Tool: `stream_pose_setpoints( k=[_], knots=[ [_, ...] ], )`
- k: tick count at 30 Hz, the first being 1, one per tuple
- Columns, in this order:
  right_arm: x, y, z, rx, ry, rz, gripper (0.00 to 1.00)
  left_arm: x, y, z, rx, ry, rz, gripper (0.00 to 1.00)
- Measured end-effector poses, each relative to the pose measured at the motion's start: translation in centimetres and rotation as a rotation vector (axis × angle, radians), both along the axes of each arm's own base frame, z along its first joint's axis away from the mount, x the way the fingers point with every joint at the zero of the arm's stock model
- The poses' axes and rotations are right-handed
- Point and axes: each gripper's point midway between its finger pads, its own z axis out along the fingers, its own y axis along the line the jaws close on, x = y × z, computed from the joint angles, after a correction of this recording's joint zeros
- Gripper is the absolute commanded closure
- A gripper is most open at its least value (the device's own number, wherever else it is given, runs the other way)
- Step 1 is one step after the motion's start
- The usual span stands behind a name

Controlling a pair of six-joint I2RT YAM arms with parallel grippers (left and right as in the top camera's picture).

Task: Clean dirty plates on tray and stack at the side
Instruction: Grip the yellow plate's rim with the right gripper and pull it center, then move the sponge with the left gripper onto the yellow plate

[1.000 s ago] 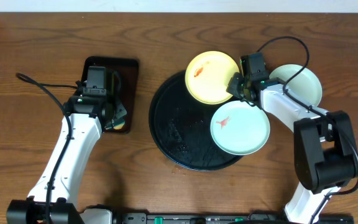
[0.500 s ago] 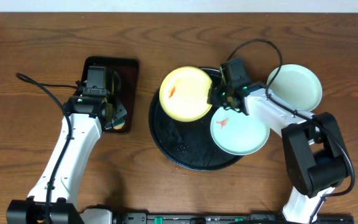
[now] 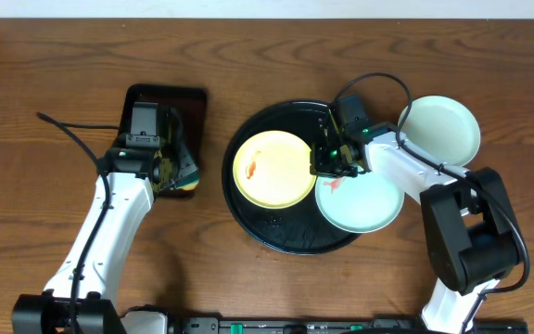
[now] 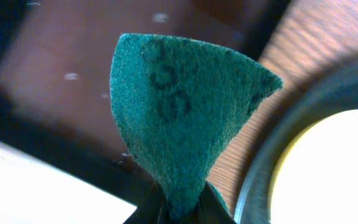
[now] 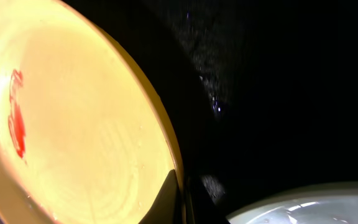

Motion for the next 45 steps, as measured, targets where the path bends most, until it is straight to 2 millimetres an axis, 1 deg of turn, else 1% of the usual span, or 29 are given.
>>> stream_pose_setpoints(
  k=[6,14,16,20,30,35,37,45],
  knots=[
    [-0.8,-0.2,-0.4,-0.058,-0.008,0.054,0.99,0.3,-3.4,0.4,-0.101,-0.025,-0.141,0.92],
    [-0.3,0.6,-0.4,-0.094,-0.069,0.089,0.99,0.0,-8.2,1.0,-0.150,-0.054,-0.281,0.92],
    [-0.3,1.0,-0.4,-0.121,-0.092,0.097,0.99,0.0,-9.8,1.3,-0.155,-0.073,-0.324,0.92],
    [-0.1,1.1,-0.4,-0.172,-0.125,0.093,0.99,-0.3,-11.7,1.5,-0.166,-0.088,-0.376,0.92],
    [0.5,1.5,-0.2,-0.183,-0.163,0.080,0.99,-0.3,-12.1,1.6,-0.205,-0.079,-0.288,0.92],
    [0.5,1.5,-0.2,-0.189,-0.168,0.082,0.99,0.3,-13.4,1.8,-0.228,-0.106,-0.293,0.92],
    [0.4,1.6,-0.2,-0.193,-0.170,0.084,0.99,0.4,-13.7,1.2,-0.228,-0.095,-0.297,0.92],
    [0.4,1.6,-0.2,-0.200,-0.174,0.085,0.99,0.5,-14.0,-2.7,-0.207,0.003,-0.289,0.92]
  ],
)
